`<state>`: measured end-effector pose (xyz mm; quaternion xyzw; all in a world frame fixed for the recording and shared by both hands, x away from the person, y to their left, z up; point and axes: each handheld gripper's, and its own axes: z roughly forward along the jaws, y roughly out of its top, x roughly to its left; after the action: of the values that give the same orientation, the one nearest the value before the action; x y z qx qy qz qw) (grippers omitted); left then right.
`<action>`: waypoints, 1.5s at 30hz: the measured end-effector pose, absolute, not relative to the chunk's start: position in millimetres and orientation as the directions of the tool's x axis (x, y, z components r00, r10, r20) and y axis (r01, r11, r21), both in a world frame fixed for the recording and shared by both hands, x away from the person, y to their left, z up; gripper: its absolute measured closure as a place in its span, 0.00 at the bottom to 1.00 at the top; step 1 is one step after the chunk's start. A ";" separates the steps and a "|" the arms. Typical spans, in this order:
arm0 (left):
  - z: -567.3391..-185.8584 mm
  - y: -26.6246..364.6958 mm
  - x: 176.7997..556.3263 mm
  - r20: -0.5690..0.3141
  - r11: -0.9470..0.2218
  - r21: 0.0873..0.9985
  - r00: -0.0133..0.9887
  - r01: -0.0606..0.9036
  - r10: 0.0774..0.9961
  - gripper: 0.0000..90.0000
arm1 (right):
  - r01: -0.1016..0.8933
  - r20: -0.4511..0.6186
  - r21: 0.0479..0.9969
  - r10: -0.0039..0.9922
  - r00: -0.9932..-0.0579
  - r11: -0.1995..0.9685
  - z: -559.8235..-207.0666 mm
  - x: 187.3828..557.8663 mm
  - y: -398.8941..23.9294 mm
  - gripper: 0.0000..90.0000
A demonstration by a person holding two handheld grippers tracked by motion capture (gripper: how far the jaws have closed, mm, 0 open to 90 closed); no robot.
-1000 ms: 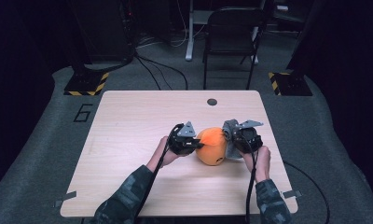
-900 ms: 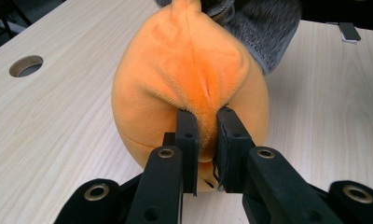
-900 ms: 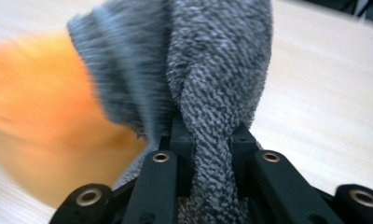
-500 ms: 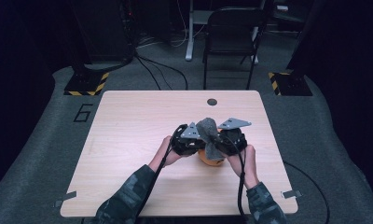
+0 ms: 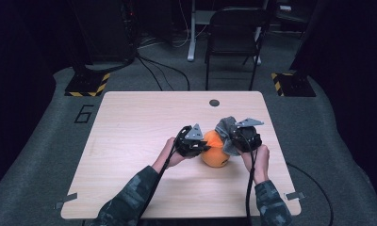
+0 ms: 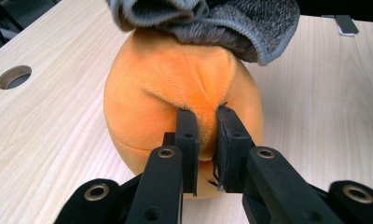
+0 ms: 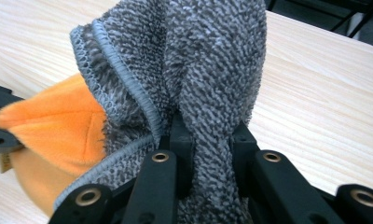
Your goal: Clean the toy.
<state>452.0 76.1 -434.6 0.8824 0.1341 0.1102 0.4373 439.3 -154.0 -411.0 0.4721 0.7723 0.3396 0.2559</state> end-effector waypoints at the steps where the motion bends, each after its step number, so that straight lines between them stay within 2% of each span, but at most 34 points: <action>1: -434.4 76.3 451.8 0.076 -0.580 0.802 0.939 0.142 0.335 0.90 | 0.548 -0.062 0.774 0.900 -0.431 0.316 -407.5 437.6 -154.8 0.85; 5: -434.4 77.3 452.2 0.074 -0.578 0.804 0.941 0.140 0.331 0.90 | 0.502 -0.026 0.811 0.877 -0.480 0.299 -390.5 426.8 -150.2 0.85; 6: -434.4 77.3 452.1 0.079 -0.580 0.803 0.941 0.136 0.330 0.90 | 0.474 -0.013 0.824 0.847 -0.531 0.309 -380.3 418.1 -139.0 0.85; 10: -434.1 77.4 450.8 0.080 -0.584 0.800 0.940 0.137 0.330 0.90 | 0.473 -0.046 0.789 0.806 -0.591 0.392 -388.5 414.1 -111.7 0.85; 14: -436.8 79.3 453.0 0.056 -0.567 0.808 0.936 0.163 0.349 0.89 | 0.488 -0.067 0.782 0.831 -0.553 0.388 -401.6 424.3 -115.3 0.85; 16: -437.2 80.4 455.5 0.032 -0.549 0.815 0.931 0.187 0.365 0.89 | 0.487 -0.110 0.787 0.862 -0.495 0.380 -402.2 428.6 -123.1 0.85; 17: -437.5 80.6 456.2 0.029 -0.544 0.817 0.928 0.192 0.371 0.89 | 0.490 -0.110 0.797 0.881 -0.459 0.354 -403.1 432.3 -135.6 0.84; 24: -439.7 93.2 465.3 -0.019 -0.506 0.820 0.898 0.266 0.440 0.88 | 0.502 -0.064 0.826 0.927 -0.370 0.257 -395.5 427.6 -185.6 0.82; 27: -442.6 102.2 472.6 -0.054 -0.479 0.820 0.874 0.315 0.483 0.87 | 0.520 -0.064 0.816 0.933 -0.354 0.254 -399.7 426.1 -197.1 0.82; 30: -447.5 112.3 482.1 -0.129 -0.431 0.812 0.841 0.393 0.525 0.87 | 0.594 -0.040 0.769 0.945 -0.325 0.237 -424.3 427.8 -216.0 0.81; 34: -451.6 120.6 489.2 -0.166 -0.408 0.800 0.815 0.441 0.555 0.85 | 0.675 -0.007 0.708 0.959 -0.285 0.206 -452.1 431.5 -229.8 0.80; 36: -459.3 129.8 497.9 -0.255 -0.340 0.779 0.761 0.527 0.596 0.85 | 0.696 0.025 0.698 0.964 -0.264 0.172 -461.9 433.5 -237.9 0.80; 37: -459.3 129.8 497.9 -0.255 -0.340 0.779 0.761 0.527 0.596 0.84 | 0.696 0.025 0.698 0.964 -0.264 0.172 -461.9 433.5 -237.9 0.80; 39: -467.4 138.2 508.2 -0.316 -0.298 0.754 0.721 0.586 0.617 0.84 | 0.718 0.035 0.679 0.971 -0.236 0.150 -474.3 435.0 -242.2 0.77; 42: -470.6 142.6 513.5 -0.329 -0.286 0.748 0.709 0.599 0.623 0.82 | 0.725 0.017 0.667 0.969 -0.246 0.172 -483.6 437.0 -241.6 0.74; 43: -471.5 143.1 514.3 -0.335 -0.280 0.745 0.702 0.606 0.628 0.81 | 0.731 -0.001 0.656 0.968 -0.250 0.190 -490.0 439.0 -239.7 0.68; 45: -472.1 143.7 515.4 -0.325 -0.284 0.747 0.702 0.601 0.633 0.80 | 0.732 -0.008 0.653 0.969 -0.248 0.193 -491.4 439.4 -238.6 0.65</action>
<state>515.4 143.7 -472.1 0.8011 0.3854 0.0175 0.4576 439.4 -238.6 -491.4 0.5736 0.7413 0.2729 0.2168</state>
